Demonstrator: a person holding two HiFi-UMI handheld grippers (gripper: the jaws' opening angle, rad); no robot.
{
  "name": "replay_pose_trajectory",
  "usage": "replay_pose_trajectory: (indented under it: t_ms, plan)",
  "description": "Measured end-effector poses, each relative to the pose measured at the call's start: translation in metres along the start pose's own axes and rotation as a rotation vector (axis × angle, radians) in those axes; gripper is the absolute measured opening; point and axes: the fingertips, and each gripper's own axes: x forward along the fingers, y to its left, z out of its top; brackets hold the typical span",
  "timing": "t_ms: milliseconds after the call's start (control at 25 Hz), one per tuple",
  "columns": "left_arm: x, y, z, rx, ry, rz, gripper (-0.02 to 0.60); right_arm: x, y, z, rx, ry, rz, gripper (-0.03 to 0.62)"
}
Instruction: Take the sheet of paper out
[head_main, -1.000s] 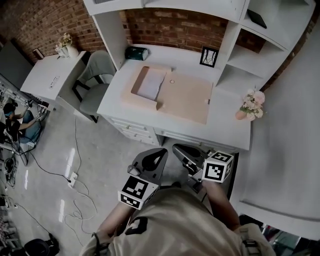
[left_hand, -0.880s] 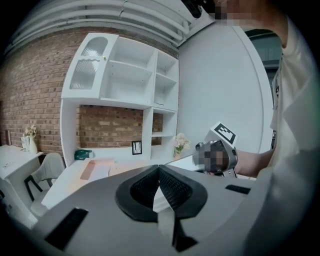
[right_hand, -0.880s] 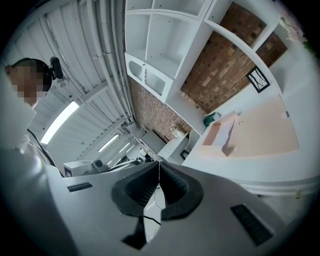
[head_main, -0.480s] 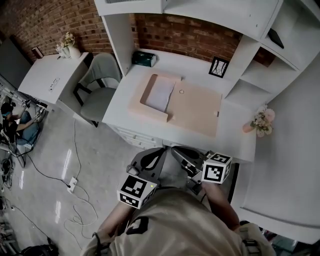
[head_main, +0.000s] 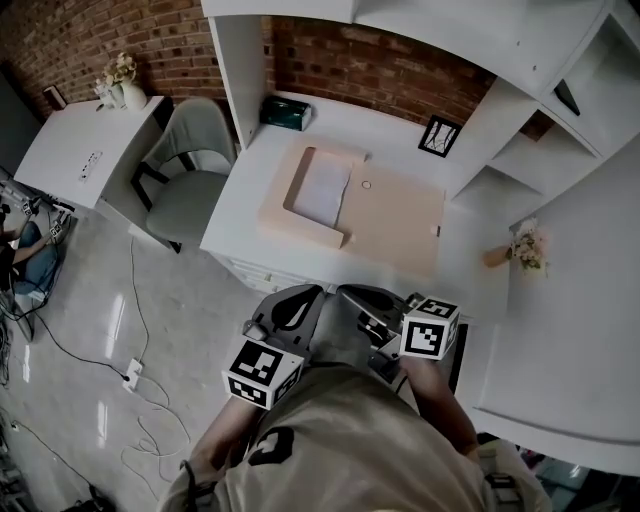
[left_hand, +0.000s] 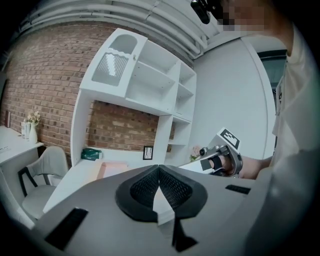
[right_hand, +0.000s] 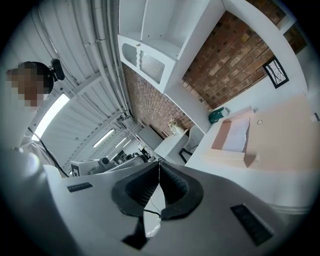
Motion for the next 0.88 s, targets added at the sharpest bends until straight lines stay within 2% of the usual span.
replay_pose_trajectory:
  t_ms: [240,400,680,880]
  plan:
    - [-0.01,0.041,0.004,-0.038,-0.031,0.004,0.017,0.032,0.004,0.001,0.035,0.015,-0.008,0.028]
    - [-0.018,0.071,0.001,-0.073,-0.052,0.035,0.017,0.05,0.001,-0.005,0.038,0.073,-0.028,0.028]
    - [-0.026,0.116,-0.007,-0.147,-0.048,0.082,0.017,0.071,0.002,-0.001,0.065,0.104,-0.059,0.028]
    - [-0.022,0.124,-0.009,-0.123,-0.027,0.087,0.017,0.074,-0.007,-0.002,0.099,0.086,-0.05,0.029]
